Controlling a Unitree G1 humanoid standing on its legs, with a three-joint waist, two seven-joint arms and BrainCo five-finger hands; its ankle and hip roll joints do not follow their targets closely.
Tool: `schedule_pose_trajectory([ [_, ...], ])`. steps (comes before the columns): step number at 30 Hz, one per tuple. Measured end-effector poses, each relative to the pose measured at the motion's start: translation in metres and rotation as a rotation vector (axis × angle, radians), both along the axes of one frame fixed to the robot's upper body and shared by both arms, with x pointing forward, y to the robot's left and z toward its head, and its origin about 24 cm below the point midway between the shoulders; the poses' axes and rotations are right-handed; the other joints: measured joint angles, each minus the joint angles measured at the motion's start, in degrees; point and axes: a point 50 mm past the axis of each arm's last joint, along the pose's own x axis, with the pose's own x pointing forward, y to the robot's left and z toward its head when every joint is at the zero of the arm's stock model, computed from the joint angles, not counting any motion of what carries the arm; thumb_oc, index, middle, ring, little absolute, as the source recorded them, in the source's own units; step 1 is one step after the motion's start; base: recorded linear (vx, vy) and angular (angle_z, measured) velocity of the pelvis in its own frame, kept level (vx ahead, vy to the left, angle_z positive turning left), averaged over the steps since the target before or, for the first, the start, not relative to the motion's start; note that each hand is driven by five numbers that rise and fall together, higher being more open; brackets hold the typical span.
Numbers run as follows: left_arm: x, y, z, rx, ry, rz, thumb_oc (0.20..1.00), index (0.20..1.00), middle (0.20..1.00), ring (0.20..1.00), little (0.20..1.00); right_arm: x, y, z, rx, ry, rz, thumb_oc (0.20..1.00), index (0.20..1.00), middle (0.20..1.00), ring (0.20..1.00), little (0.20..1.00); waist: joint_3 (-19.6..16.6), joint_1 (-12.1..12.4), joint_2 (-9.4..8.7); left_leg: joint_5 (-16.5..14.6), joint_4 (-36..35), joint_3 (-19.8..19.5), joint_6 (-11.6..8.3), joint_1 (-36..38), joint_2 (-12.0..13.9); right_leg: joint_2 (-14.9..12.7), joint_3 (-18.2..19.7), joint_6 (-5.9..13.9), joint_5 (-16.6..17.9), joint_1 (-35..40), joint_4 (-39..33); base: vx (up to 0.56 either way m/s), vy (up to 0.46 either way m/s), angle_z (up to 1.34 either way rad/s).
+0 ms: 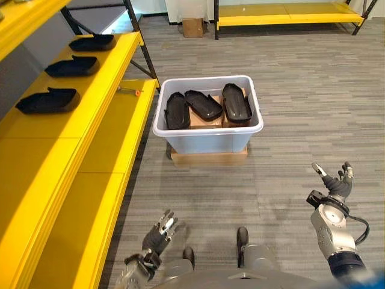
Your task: Move parts from the plastic box to the shelf.
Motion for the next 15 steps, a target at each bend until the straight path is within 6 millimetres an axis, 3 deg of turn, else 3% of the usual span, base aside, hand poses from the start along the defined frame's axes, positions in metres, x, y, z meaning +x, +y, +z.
schedule_pose_trajectory([
  [1,0.022,0.001,0.008,-0.058,-0.081,0.062,1.000,1.000,1.000,1.000,1.000,0.002,-0.001,0.003,-0.031,-0.004,-0.014,1.000,1.000,1.000,1.000,1.000,0.05,0.74,-0.65,1.44,1.63,0.93,-2.10,-1.60,1.14,0.97,-0.93,-2.03,0.43,-0.30,-0.27,0.28,-0.234,0.40],
  [2,0.029,0.001,0.011,-0.059,-0.101,0.052,1.000,1.000,1.000,1.000,1.000,0.002,-0.002,0.004,-0.060,-0.010,-0.014,1.000,1.000,1.000,1.000,1.000,0.31,0.48,-1.07,2.24,2.75,1.04,-2.96,-2.87,1.54,1.60,-1.57,-2.62,-0.48,-0.35,-0.37,0.26,-0.219,0.21],
  [6,0.031,0.001,0.012,-0.060,-0.114,0.030,1.000,1.000,1.000,1.000,1.000,0.001,-0.002,0.014,-0.131,-0.047,-0.010,1.000,1.000,1.000,1.000,1.000,0.43,0.45,-1.69,5.01,5.86,0.54,-5.74,-5.88,2.19,1.76,-2.82,-3.03,-0.89,-0.02,-2.34,0.22,-0.148,0.19],
  [10,0.039,0.002,0.022,-0.071,-0.181,0.021,1.000,1.000,1.000,1.000,1.000,0.002,0.001,0.018,-0.137,-0.080,0.026,1.000,1.000,1.000,1.000,1.000,0.25,-0.23,-1.43,7.59,6.62,-0.41,-8.45,-6.05,3.46,2.89,-4.61,-5.54,-2.53,1.13,-2.46,0.22,-0.193,0.19],
  [13,0.048,0.007,0.028,-0.056,-0.212,0.028,1.000,1.000,1.000,1.000,1.000,-0.003,0.002,0.017,-0.135,-0.085,0.058,1.000,1.000,1.000,1.000,1.000,-0.58,-1.07,-2.09,7.83,18.49,0.85,-9.45,-12.00,3.89,2.66,-5.87,-8.39,-4.42,1.71,-1.94,0.12,-0.233,0.24],
  [14,0.050,0.008,0.031,-0.050,-0.230,0.031,1.000,1.000,1.000,1.000,1.000,-0.004,0.002,0.016,-0.135,-0.081,0.061,1.000,1.000,1.000,1.000,1.000,-0.45,-0.75,-2.40,8.61,26.92,-0.25,-9.76,-16.83,4.62,2.91,-5.72,-10.00,-4.82,1.93,-1.09,0.15,-0.013,0.02],
  [15,0.060,0.012,0.037,-0.035,-0.251,0.040,1.000,1.000,1.000,1.000,1.000,-0.003,0.005,0.014,-0.123,-0.082,0.065,1.000,1.000,1.000,1.000,1.000,0.42,0.45,-3.85,10.46,48.00,-0.76,-8.14,-30.54,5.58,2.74,-5.48,-12.65,-4.22,1.94,-0.30,0.15,0.085,-0.18],
])
